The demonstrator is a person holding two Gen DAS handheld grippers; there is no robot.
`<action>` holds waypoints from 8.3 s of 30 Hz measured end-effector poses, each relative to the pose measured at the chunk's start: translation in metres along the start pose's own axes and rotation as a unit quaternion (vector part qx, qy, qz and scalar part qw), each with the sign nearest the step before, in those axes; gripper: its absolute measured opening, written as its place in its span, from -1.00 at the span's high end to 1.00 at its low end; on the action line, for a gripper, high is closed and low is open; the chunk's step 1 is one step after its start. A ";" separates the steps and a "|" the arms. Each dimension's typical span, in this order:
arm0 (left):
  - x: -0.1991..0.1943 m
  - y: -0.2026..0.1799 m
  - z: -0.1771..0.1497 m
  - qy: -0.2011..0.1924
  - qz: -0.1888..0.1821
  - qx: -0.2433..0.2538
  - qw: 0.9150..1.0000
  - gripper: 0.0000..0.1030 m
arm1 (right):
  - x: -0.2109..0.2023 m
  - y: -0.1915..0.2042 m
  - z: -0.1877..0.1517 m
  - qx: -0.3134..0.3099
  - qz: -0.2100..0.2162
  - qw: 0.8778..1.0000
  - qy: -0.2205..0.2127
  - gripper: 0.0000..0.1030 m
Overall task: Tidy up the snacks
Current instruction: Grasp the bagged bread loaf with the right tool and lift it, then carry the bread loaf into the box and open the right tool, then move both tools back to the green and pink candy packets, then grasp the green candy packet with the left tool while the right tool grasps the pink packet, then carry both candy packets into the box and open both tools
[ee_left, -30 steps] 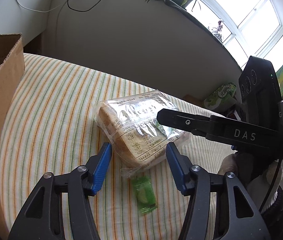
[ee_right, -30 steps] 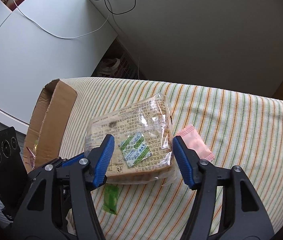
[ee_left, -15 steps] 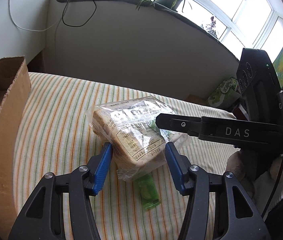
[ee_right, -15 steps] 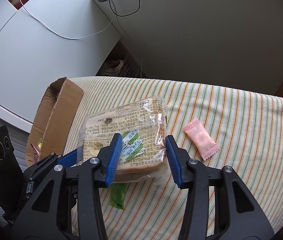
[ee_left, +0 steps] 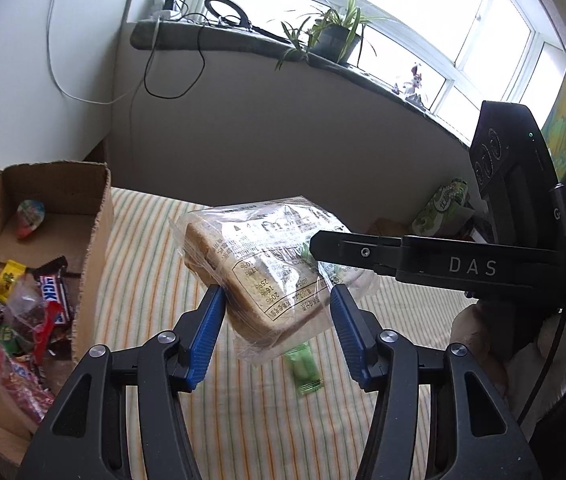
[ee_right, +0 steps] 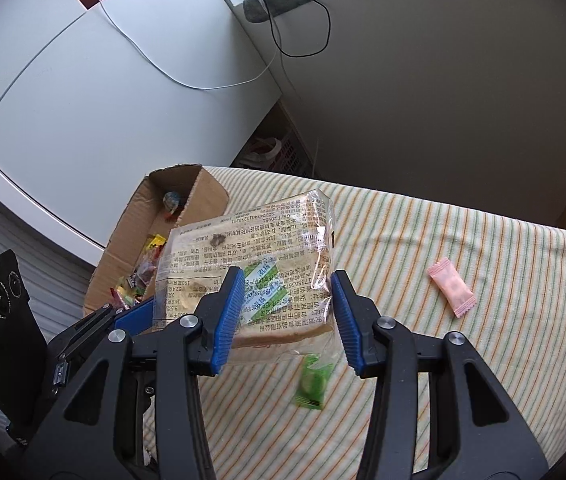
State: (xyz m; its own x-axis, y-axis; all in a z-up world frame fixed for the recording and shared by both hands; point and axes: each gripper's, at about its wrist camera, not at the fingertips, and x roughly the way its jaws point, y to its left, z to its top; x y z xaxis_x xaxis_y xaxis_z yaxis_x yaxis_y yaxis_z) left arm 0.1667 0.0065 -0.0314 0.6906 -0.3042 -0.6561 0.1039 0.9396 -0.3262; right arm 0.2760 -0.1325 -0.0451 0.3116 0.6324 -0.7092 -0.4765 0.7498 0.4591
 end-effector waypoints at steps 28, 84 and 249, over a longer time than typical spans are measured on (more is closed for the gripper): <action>-0.078 0.121 0.014 -0.058 0.070 -0.049 0.995 -0.04 | 0.083 0.139 0.027 -0.069 0.053 0.996 0.027 0.09; -0.093 0.094 -0.003 -0.058 0.090 -0.035 0.994 -0.05 | 0.001 0.113 -0.003 -0.142 -0.053 0.988 -0.044 -0.59; -0.113 0.131 -0.040 -0.065 0.164 -0.053 0.983 0.62 | 0.060 0.186 -0.040 -0.248 0.011 0.969 0.011 0.58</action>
State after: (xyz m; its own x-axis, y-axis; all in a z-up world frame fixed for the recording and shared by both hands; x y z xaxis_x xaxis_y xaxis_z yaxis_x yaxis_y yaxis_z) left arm 0.0736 0.1578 -0.0266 0.7616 0.0412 -0.6467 -0.2093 0.9601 -0.1853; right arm 0.1732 0.0366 -0.0234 0.2821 0.6385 -0.7161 -0.8209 0.5470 0.1644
